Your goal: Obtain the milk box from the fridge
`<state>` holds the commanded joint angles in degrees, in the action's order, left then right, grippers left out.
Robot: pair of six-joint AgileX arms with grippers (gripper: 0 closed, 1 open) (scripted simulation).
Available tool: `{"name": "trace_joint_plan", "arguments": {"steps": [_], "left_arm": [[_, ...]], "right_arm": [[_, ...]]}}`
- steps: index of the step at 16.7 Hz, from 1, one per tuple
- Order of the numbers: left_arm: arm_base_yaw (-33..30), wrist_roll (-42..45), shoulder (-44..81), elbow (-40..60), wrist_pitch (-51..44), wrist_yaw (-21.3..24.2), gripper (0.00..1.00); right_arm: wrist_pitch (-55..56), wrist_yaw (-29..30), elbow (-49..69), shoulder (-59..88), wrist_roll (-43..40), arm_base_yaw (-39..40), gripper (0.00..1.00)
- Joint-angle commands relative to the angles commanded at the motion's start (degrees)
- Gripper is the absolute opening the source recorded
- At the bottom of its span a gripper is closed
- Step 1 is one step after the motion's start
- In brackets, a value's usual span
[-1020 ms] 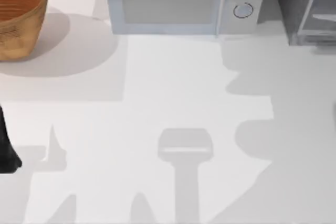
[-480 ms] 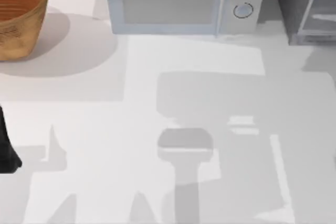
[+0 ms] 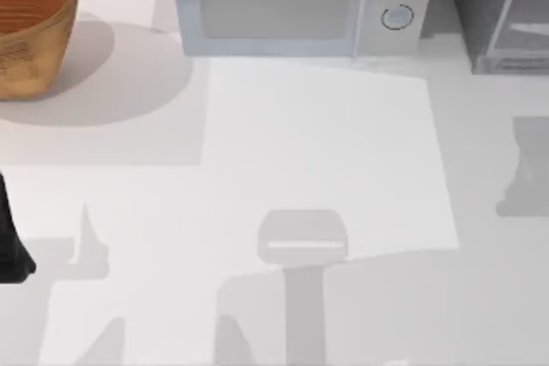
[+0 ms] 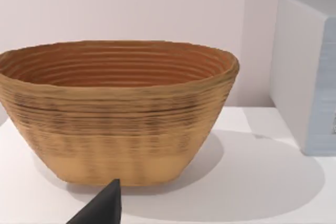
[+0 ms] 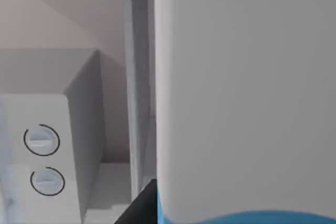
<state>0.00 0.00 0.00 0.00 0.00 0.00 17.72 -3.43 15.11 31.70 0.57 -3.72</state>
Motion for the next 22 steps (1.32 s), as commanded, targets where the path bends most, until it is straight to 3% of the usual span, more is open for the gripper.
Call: {"name": "trace_joint_plan", "arguments": {"steps": [5,9,17,22], "left_arm": [[0.0,0.0,0.0,0.0,0.0,0.0,1.0],[0.0,0.0,0.0,0.0,0.0,0.0,1.0],[0.0,0.0,0.0,0.0,0.0,0.0,1.0],[0.0,0.0,0.0,0.0,0.0,0.0,1.0]], "right_arm": [[-12.8,2.4,-10.9,-23.3,-0.3,2.6,0.0],[-17.4,3.4,-14.9,-31.2,-0.6,3.7,0.0],[-16.2,3.3,-14.3,-29.7,-0.4,4.4,0.0],[-5.0,3.0,-8.5,-14.6,-0.4,10.5,0.0]]}}
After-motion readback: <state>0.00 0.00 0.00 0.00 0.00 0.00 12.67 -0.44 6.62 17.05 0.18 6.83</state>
